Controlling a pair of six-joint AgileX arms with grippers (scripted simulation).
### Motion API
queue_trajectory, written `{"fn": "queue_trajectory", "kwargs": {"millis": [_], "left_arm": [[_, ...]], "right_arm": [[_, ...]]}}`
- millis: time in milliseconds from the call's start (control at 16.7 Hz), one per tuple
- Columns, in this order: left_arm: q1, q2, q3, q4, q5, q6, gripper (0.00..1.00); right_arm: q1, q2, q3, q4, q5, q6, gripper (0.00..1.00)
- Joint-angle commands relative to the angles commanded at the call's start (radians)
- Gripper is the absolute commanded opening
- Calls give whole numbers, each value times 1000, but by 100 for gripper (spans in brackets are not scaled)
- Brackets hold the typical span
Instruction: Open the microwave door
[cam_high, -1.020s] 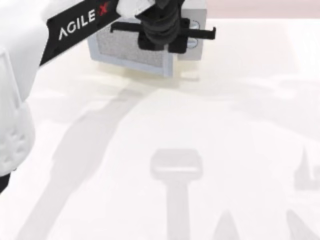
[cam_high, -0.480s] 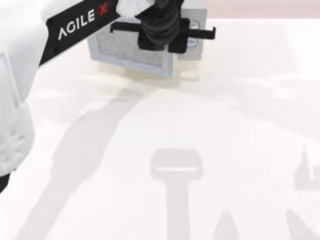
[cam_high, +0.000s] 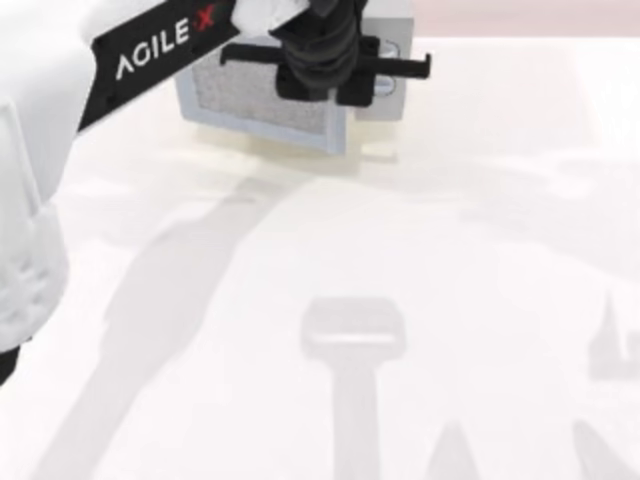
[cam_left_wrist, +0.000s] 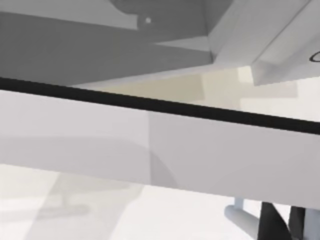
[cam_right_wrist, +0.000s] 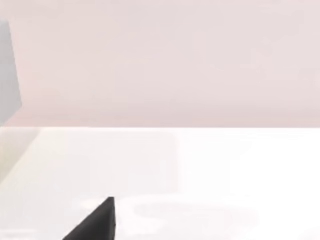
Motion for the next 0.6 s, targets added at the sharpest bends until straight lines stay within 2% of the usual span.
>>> {"fn": "queue_trajectory", "kwargs": {"millis": [420, 600], "left_arm": [[-7, 1, -5, 2, 6, -2, 0], [3, -40, -65, 33, 19, 38, 0]], "right_arm": [[0, 0, 0, 0, 0, 0, 100], [0, 0, 0, 0, 0, 0, 100]]}}
